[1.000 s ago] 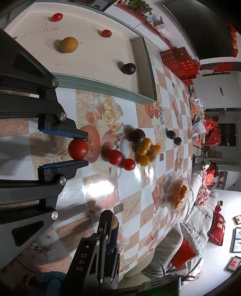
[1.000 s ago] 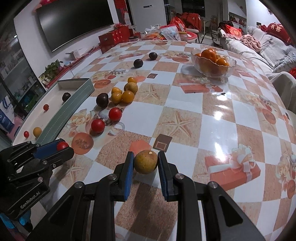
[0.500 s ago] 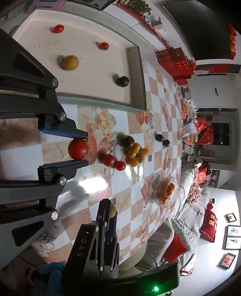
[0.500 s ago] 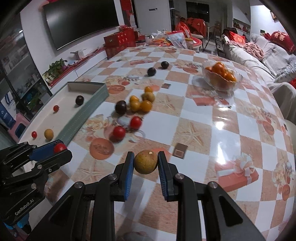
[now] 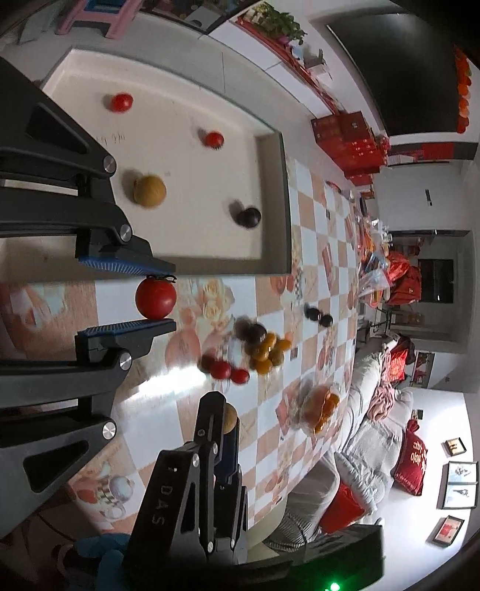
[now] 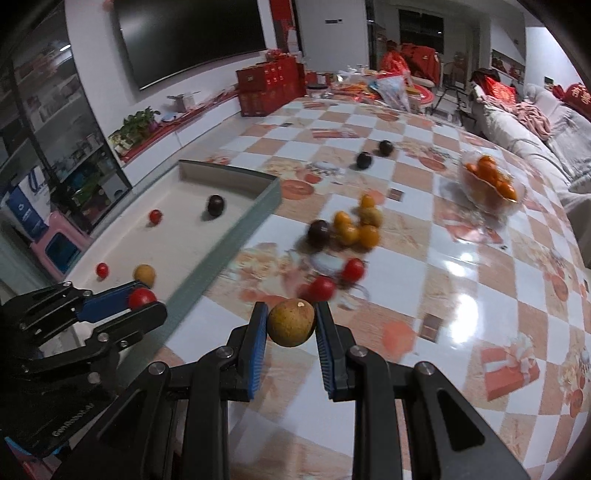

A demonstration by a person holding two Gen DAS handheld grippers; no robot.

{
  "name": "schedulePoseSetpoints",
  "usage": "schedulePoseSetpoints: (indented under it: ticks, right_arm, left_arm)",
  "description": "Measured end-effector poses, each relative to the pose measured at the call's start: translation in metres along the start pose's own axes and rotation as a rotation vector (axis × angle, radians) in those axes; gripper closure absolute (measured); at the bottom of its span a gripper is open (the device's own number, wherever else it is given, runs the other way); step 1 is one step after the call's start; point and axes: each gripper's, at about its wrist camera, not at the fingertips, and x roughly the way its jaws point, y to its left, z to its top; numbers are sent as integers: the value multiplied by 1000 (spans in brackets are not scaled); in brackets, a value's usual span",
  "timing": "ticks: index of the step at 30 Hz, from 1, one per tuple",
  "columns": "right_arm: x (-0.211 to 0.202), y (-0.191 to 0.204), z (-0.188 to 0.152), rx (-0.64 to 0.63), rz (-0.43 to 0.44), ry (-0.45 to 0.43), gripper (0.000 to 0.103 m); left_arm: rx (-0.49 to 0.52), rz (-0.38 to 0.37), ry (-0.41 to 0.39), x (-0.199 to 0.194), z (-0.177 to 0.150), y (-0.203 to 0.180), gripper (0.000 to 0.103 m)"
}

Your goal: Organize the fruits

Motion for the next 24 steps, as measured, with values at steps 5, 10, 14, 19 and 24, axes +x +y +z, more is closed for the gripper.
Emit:
schedulePoseSetpoints:
  ticks: [5, 10, 14, 19, 24]
  right_arm:
    - [6, 25, 11, -37, 31, 4, 75]
    - [16, 48, 22, -51, 75, 15, 75]
    - [27, 63, 31, -58, 107, 28, 75]
    - [46, 79, 44, -42, 156, 63, 75]
    - [72, 92, 64, -58, 165, 115, 75]
  left_arm:
    - [-31, 40, -12, -7, -1, 25, 78]
    - [-77, 98, -13, -10, 0, 56, 78]
    - [-109, 143, 3, -7, 0, 81, 78]
    - [-162, 175, 69, 8, 5, 108, 78]
    - [-213, 187, 168, 30, 10, 129, 78]
